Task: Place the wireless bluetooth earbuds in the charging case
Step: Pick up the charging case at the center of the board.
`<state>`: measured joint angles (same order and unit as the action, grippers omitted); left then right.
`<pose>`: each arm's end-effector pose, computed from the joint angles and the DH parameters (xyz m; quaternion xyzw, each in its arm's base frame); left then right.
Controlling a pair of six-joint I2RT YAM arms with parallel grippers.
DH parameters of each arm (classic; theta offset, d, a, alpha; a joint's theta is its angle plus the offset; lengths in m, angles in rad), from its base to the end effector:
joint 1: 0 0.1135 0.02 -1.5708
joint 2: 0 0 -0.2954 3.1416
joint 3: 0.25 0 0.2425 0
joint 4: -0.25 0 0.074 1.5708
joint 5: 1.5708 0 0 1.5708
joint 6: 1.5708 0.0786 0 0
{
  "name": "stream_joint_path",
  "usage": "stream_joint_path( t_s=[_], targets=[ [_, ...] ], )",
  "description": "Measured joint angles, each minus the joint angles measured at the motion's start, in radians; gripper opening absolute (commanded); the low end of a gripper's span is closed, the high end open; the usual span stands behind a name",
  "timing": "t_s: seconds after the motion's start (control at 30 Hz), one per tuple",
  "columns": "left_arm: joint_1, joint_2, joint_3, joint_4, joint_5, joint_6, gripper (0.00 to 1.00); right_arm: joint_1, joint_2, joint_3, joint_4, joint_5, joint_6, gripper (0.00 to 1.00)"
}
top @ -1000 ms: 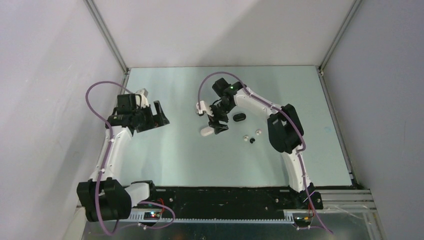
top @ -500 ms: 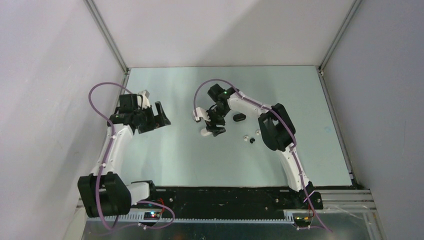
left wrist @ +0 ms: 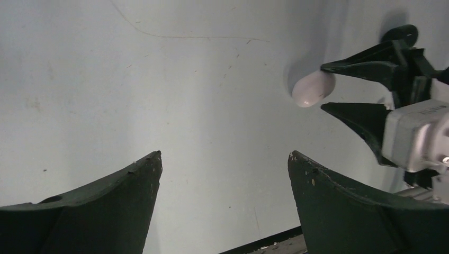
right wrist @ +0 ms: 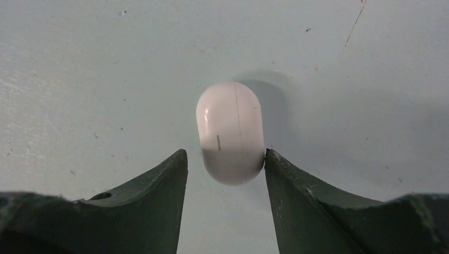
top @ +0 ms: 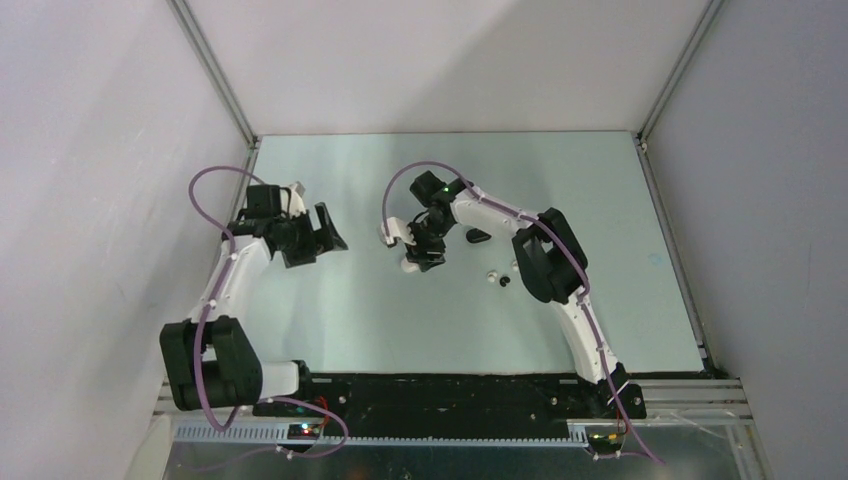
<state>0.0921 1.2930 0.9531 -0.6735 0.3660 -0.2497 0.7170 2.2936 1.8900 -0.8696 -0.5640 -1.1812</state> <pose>0.2600 -0.0042 0.2507 -0.1114 0.9401 -0.1957 0.2559 0.3464 0.3578 0.1637 -0.7962 0.5197 0.2351 0.2019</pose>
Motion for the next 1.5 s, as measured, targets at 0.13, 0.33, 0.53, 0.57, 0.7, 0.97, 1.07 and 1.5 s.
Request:
stream_joint_path(
  t_s=[0.13, 0.33, 0.53, 0.57, 0.7, 0.97, 1.07, 1.5],
  targets=[
    [0.0, 0.029, 0.007, 0.029, 0.064, -0.024, 0.92, 0.0, 0.004, -0.011, 0.024, 0.009, 0.016, 0.47],
    [-0.033, 0.134, 0.029, 0.088, 0.147, -0.076, 0.91, 0.001, -0.004, -0.035, 0.081, 0.025, 0.069, 0.37],
    [-0.079, 0.221, 0.037, 0.169, 0.229, -0.126, 0.9, -0.014, -0.221, -0.385, 0.338, 0.068, 0.145, 0.37],
    [-0.087, 0.229, 0.037, 0.187, 0.246, -0.128, 0.9, -0.019, -0.258, -0.432, 0.37, 0.071, 0.154, 0.37],
    [-0.126, 0.233, 0.044, 0.235, 0.337, -0.115, 0.89, -0.037, -0.428, -0.565, 0.505, 0.082, 0.18, 0.37],
    [-0.209, 0.164, 0.059, 0.274, 0.497, 0.038, 0.86, -0.042, -0.636, -0.599, 0.682, 0.07, 0.183, 0.37],
    [-0.249, 0.108, 0.058, 0.28, 0.528, 0.1, 0.82, -0.035, -0.665, -0.601, 0.702, 0.068, 0.187, 0.37],
    [-0.311, 0.052, 0.069, 0.325, 0.553, 0.159, 0.66, 0.02, -0.68, -0.616, 0.749, 0.12, 0.253, 0.39]
  ],
)
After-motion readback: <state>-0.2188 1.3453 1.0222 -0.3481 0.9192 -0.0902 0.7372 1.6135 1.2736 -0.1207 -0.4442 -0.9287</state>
